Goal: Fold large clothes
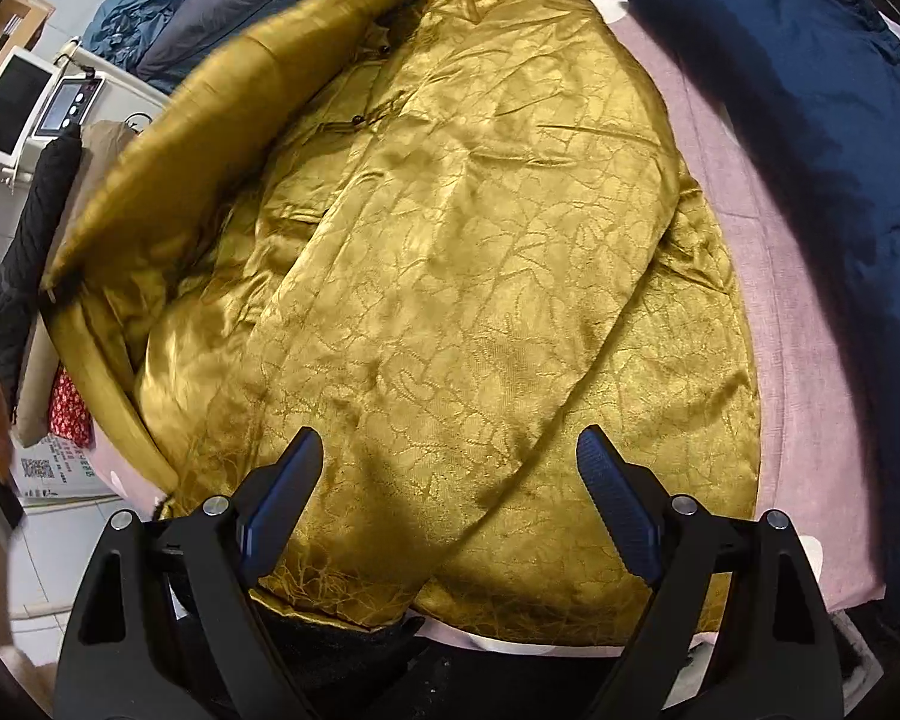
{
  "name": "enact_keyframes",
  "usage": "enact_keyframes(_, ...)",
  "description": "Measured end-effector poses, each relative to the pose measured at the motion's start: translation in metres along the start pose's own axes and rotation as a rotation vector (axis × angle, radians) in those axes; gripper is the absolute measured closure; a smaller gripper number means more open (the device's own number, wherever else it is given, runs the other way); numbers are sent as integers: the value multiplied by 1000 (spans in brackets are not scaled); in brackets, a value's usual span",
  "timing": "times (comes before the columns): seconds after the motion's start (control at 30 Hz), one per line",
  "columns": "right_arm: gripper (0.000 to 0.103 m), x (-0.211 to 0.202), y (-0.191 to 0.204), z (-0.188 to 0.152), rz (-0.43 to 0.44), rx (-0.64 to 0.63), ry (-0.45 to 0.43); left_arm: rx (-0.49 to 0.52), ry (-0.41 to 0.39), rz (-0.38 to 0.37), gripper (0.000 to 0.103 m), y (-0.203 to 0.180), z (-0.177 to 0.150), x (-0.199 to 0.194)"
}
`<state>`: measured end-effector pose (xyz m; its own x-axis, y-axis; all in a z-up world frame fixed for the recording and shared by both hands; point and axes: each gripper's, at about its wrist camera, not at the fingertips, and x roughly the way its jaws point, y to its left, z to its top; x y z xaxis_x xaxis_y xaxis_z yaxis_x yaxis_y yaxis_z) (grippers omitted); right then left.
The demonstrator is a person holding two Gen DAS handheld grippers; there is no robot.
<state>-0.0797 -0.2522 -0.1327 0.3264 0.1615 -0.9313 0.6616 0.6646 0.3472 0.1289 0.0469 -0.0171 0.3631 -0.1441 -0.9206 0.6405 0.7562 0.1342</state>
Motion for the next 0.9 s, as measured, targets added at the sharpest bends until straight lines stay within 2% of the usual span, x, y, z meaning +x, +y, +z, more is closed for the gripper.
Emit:
enact_keyframes(0.17, 17, 0, 28, -5, -15, -119, -22, 2, -95, 118, 96, 41, 67, 4)
enact_keyframes(0.23, 17, -2, 40, -10, -8, -175, -33, -1, -99, 162, 96, 52, 93, 18)
enact_keyframes(0.3, 17, -3, 53, -16, -8, -246, -41, -51, -77, 174, 93, 64, 110, 34)
enact_keyframes(0.33, 17, -3, 60, -18, -4, -283, -43, -79, -38, 188, 83, 71, 119, 49)
enact_keyframes(0.37, 17, -3, 64, -20, 2, -313, -43, -107, 30, 210, 68, 77, 125, 68)
enact_keyframes(0.43, 17, 0, 78, -25, 16, -389, -40, -167, 89, 226, 57, 87, 131, 83)
enact_keyframes(0.47, 17, 3, 89, -28, 21, -435, -36, -194, 88, 199, 46, 86, 130, 83)
enact_keyframes(0.5, 17, 6, 96, -30, 19, -469, -31, -205, 71, 161, 40, 84, 126, 78)
enact_keyframes(0.53, 17, 9, 103, -31, 18, -506, -23, -202, 40, 117, 25, 78, 120, 70)
enact_keyframes(0.57, 17, 13, 114, -35, 23, -558, -13, -188, 15, 98, 17, 72, 114, 62)
enact_keyframes(0.63, 17, 18, 131, -42, 41, -634, 5, -142, -25, 109, 15, 60, 96, 44)
enact_keyframes(0.7, 17, 26, 146, -47, 67, -696, 33, -121, -29, 124, 14, 56, 77, 35)
enact_keyframes(0.83, 17, 42, 177, -58, 101, -833, 85, -195, 18, 96, 9, 73, 25, 29)
enact_keyframes(0.9, 17, 52, 188, -62, 83, -890, 100, -246, 56, 83, 9, 85, 0, 33)
